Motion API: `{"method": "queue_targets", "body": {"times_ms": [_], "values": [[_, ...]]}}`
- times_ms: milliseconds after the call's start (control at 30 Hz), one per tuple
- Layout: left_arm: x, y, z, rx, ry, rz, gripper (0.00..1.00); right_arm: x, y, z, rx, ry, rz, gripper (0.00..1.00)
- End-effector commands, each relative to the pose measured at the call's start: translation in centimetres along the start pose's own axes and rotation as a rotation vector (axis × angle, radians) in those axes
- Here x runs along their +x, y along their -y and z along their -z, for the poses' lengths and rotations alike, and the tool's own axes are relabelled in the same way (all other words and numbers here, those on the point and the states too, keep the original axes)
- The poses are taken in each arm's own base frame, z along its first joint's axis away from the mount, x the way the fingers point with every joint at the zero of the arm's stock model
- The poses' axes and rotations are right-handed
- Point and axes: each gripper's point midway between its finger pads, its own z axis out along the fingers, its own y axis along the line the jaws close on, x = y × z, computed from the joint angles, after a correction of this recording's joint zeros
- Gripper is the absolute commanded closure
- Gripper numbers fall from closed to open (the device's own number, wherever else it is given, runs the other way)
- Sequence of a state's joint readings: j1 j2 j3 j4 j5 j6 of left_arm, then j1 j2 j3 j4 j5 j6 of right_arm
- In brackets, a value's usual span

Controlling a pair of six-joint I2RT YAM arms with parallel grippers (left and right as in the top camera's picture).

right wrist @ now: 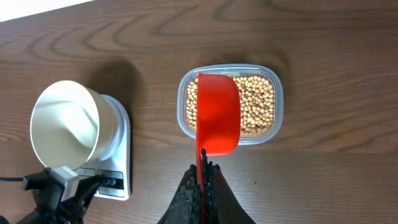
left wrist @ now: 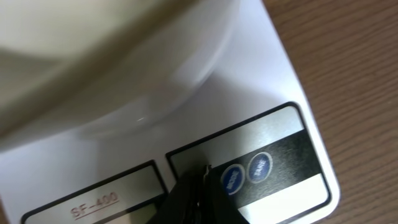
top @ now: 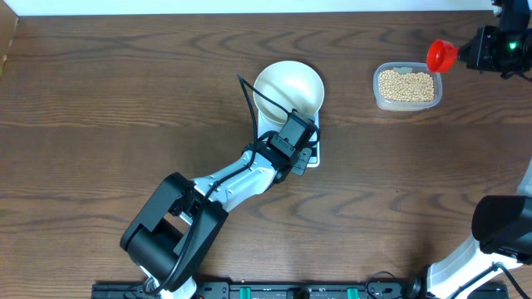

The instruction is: Scoop item into bowl and weigh 50g on scale

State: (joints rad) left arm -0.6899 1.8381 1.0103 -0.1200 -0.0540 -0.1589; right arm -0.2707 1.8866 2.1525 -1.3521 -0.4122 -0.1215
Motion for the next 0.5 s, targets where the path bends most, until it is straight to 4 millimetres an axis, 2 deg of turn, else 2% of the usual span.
{"method": "queue_targets", "body": {"times_ms": [0,467], "values": [[0.2,0.1,-0.7,0.011,-0.013,-0.007,0.93,0.0,-0.3,-0.3,-0.019,-0.006,0.015,0.99],[-2.1,0.4,1.5,0.026,0.058,-0.025,0.93,0.1,-0.4,-0.3,-0.019,-0.008,0.014,0.99]]}}
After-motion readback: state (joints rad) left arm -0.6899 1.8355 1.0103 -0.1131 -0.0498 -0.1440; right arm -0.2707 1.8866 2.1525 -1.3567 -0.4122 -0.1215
